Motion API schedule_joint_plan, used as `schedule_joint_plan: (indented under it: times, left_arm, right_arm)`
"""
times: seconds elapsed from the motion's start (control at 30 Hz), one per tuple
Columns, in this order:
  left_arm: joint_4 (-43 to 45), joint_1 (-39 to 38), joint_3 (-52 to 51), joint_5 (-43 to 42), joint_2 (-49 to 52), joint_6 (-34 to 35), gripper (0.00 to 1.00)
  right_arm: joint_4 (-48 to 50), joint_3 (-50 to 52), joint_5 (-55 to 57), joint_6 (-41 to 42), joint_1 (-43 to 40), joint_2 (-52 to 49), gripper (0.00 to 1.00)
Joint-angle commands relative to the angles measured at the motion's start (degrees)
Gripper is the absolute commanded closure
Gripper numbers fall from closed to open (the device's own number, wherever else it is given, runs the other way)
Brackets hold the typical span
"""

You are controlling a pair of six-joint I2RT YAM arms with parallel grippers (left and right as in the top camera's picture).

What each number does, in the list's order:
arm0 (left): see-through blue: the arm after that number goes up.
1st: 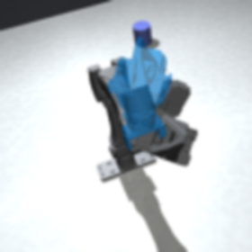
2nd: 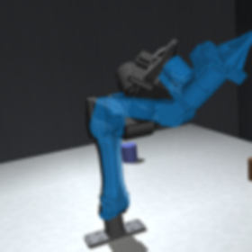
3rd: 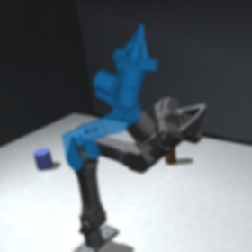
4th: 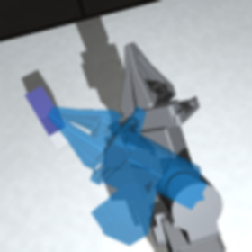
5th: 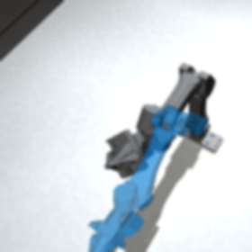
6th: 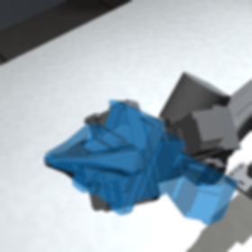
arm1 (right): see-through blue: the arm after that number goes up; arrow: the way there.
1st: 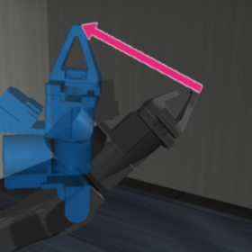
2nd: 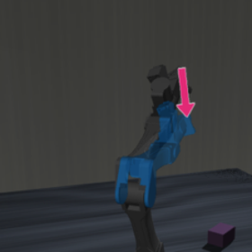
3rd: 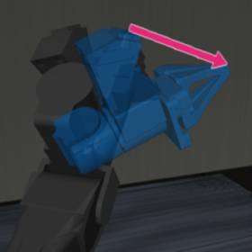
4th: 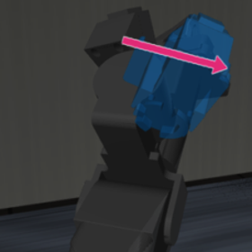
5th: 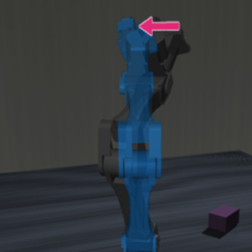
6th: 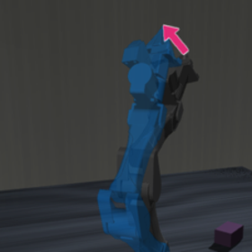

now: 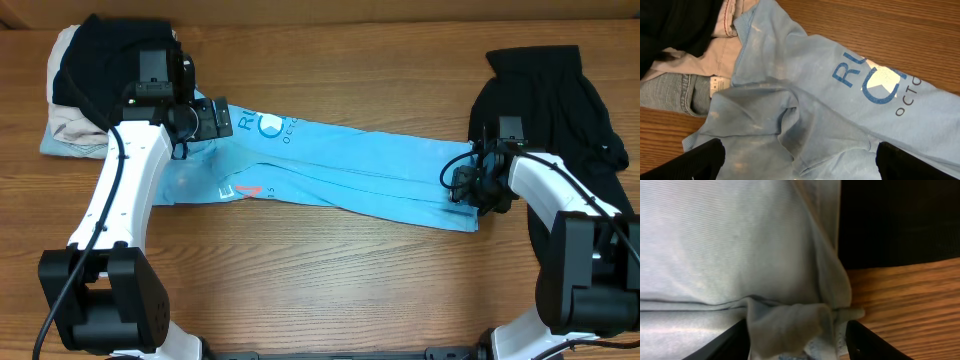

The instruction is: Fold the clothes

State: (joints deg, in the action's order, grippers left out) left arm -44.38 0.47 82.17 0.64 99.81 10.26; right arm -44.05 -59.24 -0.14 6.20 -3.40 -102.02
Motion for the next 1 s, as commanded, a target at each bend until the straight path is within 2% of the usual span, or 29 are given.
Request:
schedule_joint_plan:
  times: [0.0, 0.23, 0.6, 0.7, 0.77, 0.8, 0.97]
  left_arm:
    - [0.0, -0.1, 0.8, 0.0, -0.8, -1.3, 0.0]
    - [0.0, -0.1, 0.8, 0.0, -0.8, -1.3, 0.0]
    - [0.0, -0.1, 0.8, 0.0, -0.8, -1.3, 0.0]
    - [0.0, -0.1, 0.8, 0.0, -0.8, -1.3, 0.0]
    - [0.0, -0.1, 0.8, 0.0, -0.8, -1.3, 0.0]
    - [0.0, -0.1, 0.8, 0.0, -0.8, -1.3, 0.0]
    - [0.0, -0.1, 0.8, 0.0, -0.8, -1.3, 0.0]
  right_arm:
    - [0.4, -0.7, 4.3, 1.3, -0.6, -0.2, 0.36]
    - [1.3, -0.7, 7.6, 1.3, -0.6, -0.2, 0.36]
    - [3.5, -0.5, 3.2, 1.2, -0.6, -0.7, 0.39]
    - [3.5, 0.2, 2.8, 1.2, -0.6, -0.7, 0.47]
    - [3.5, 0.6, 2.3, 1.2, -0.6, -0.7, 0.6]
    - [3.5, 0.9, 1.6, 1.2, -0.6, -0.7, 0.71]
    - [3.5, 1.2, -1.2, 1.2, -0.6, -0.7, 0.87]
